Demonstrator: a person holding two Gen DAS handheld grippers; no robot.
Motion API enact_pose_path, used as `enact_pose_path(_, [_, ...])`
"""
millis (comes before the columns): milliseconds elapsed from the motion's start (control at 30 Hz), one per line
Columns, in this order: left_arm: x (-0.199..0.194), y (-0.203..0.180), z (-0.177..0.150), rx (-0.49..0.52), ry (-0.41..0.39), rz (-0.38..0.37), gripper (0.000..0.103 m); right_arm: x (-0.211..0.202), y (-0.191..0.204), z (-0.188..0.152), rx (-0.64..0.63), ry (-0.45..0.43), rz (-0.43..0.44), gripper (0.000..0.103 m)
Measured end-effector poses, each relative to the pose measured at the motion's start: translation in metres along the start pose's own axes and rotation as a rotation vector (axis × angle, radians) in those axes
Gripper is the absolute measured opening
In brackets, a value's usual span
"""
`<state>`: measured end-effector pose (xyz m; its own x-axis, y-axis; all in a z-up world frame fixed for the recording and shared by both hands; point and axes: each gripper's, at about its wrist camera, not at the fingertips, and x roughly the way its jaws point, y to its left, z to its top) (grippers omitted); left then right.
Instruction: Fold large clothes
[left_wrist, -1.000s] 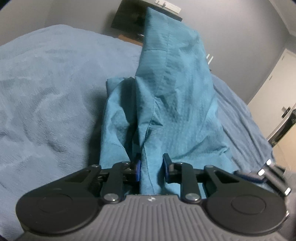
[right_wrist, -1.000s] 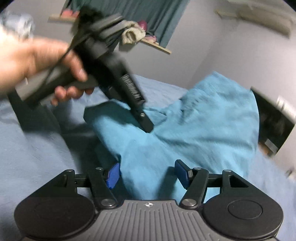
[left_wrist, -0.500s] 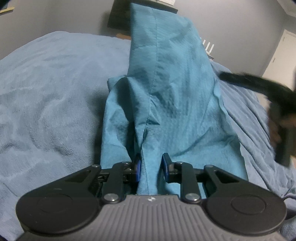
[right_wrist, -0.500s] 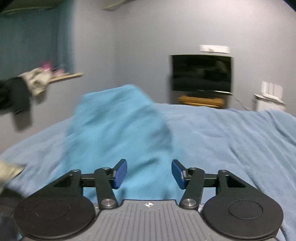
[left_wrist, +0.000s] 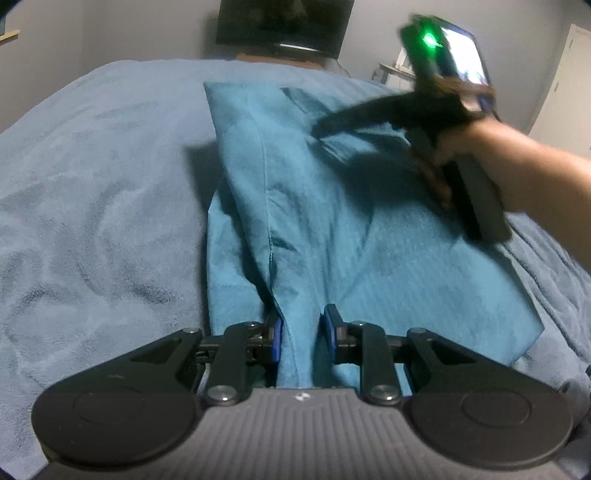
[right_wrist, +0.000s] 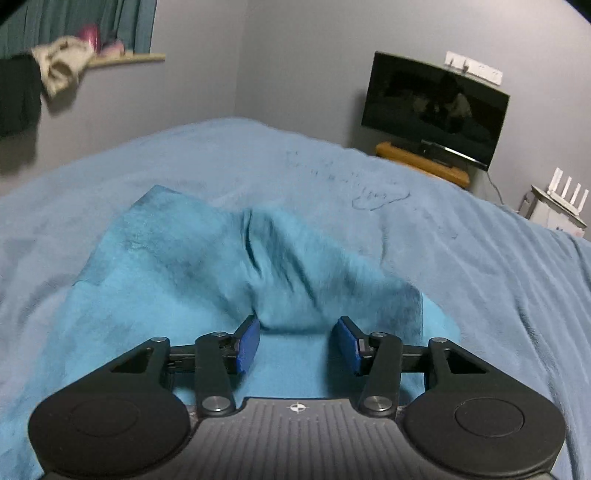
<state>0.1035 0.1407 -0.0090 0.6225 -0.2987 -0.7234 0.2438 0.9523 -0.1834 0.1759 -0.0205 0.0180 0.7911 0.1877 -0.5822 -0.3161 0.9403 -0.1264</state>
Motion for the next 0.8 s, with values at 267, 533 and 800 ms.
enact_pose_path(267, [0.013, -0.006, 0.004, 0.022, 0.023, -0.010, 0.020, 0.068, -0.013, 0.043, 0.077, 0.000, 0.045, 0.042])
enact_pose_path(533, [0.018, 0.010, 0.006, 0.015, 0.031, -0.024, 0.021, 0.025, -0.054, 0.046, 0.168, -0.189, 0.107, 0.043])
enact_pose_path(800, [0.018, -0.002, 0.006, 0.051, 0.036, 0.013, 0.021, -0.003, -0.079, -0.018, 0.069, -0.160, 0.027, 0.047])
